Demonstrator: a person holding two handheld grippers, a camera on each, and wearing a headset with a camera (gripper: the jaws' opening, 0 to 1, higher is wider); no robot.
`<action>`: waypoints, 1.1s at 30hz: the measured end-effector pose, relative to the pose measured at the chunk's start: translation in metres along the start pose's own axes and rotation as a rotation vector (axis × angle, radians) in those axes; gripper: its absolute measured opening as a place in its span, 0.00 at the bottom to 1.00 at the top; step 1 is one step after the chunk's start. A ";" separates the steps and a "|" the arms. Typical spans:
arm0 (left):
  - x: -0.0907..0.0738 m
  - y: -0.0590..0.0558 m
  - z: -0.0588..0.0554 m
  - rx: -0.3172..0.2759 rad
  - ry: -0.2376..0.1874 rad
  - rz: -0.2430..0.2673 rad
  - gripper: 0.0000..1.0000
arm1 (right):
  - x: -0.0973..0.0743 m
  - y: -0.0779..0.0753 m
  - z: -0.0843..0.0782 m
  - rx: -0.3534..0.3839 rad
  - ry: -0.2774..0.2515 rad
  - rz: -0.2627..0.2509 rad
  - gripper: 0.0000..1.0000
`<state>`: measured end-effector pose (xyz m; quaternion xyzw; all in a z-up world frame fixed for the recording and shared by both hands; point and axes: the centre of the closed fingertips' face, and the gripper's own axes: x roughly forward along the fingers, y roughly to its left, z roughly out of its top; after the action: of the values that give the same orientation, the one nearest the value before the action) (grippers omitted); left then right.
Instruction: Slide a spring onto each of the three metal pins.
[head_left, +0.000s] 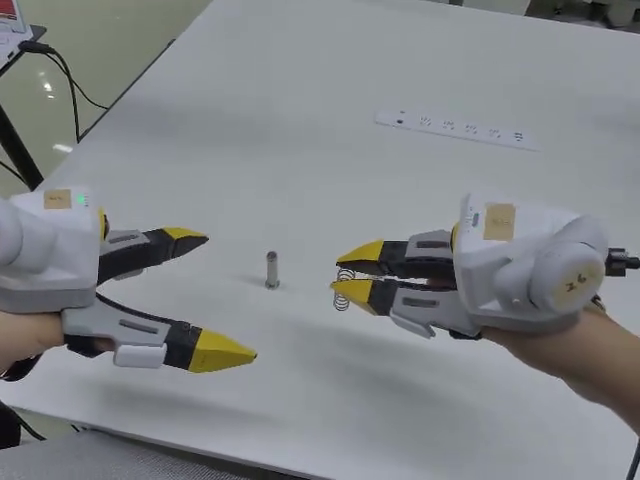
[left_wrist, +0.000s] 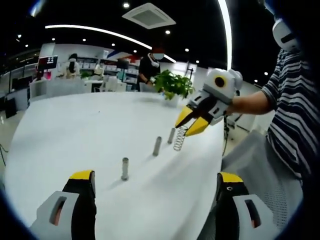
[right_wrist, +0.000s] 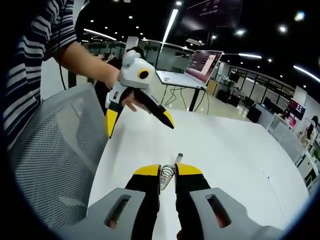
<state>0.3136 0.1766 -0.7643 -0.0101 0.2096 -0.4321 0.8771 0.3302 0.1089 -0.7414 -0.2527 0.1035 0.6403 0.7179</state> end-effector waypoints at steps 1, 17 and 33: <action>0.000 0.000 0.000 0.003 0.002 0.002 0.98 | 0.002 -0.001 0.001 0.000 -0.001 -0.001 0.07; -0.005 0.002 0.000 -0.007 -0.012 0.018 0.98 | 0.047 -0.020 0.020 0.018 -0.033 -0.002 0.07; -0.008 0.005 0.003 -0.003 -0.020 0.030 0.98 | 0.070 -0.044 0.024 0.103 -0.067 -0.041 0.07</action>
<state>0.3141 0.1849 -0.7602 -0.0125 0.2018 -0.4183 0.8855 0.3794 0.1791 -0.7439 -0.1959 0.1072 0.6272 0.7461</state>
